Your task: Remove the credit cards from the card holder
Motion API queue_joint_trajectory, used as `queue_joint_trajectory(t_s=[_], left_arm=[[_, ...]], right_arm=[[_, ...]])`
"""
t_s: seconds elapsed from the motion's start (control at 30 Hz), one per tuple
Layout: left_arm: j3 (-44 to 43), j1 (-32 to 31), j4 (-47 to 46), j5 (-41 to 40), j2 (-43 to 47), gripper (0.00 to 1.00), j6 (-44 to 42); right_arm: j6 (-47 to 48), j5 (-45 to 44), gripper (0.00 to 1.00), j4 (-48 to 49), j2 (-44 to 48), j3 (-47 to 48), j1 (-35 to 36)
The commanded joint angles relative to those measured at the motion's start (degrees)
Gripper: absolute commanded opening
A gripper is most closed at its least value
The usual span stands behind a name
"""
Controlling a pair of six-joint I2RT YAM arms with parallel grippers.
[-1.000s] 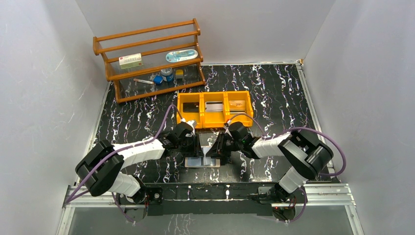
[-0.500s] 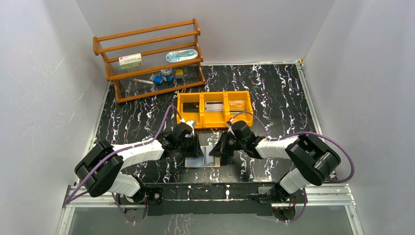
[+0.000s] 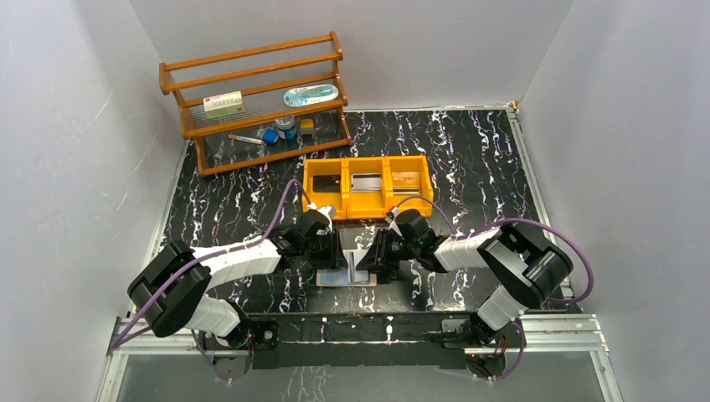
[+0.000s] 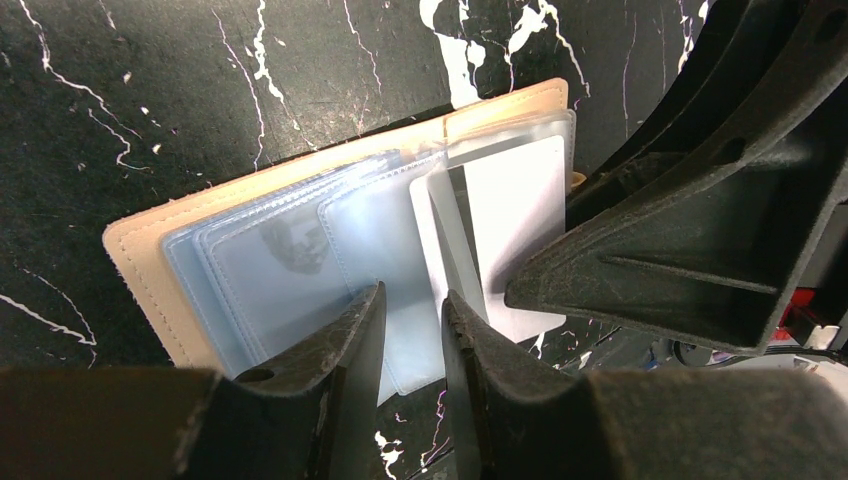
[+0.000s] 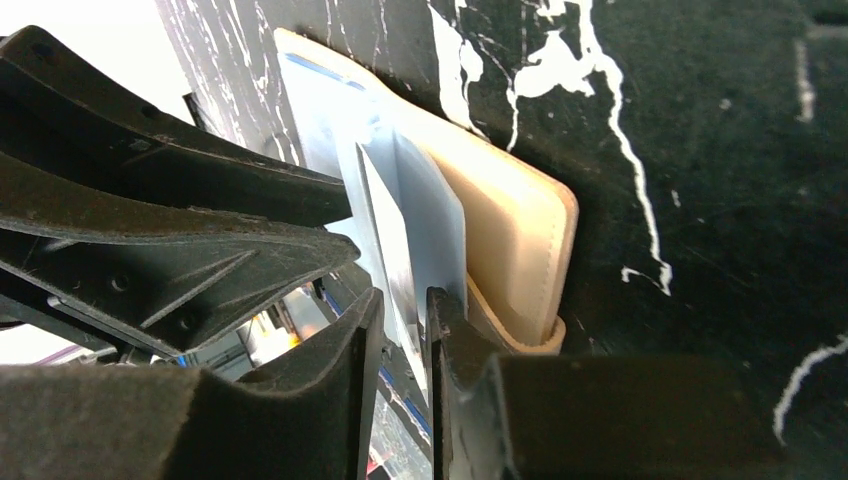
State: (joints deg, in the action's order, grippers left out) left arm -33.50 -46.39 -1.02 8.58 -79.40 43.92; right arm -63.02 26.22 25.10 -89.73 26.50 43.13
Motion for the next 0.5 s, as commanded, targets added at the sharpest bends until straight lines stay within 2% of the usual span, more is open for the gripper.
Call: queue_joint_trajectory(t_s=[0.0,0.2,0.47], left_arm=[[1.62,-0.31,7.7,-2.44,-0.78,0.28,-1.26],[1.74,-0.35,7.85,-2.59,-0.12,0.27,-1.28],[1.99,-0.36,9.21,-4.4,2.95,0.27,-0.95]], right_arm=[[-0.91,2.49,0.27,5.6,-1.41,1.15,-0.16],[-0.68,-0.45,0.14,3.1,0.97,0.03,-0.22],[4.6,-8.66,0.07,-10.49,10.96,0.22,-0.58]])
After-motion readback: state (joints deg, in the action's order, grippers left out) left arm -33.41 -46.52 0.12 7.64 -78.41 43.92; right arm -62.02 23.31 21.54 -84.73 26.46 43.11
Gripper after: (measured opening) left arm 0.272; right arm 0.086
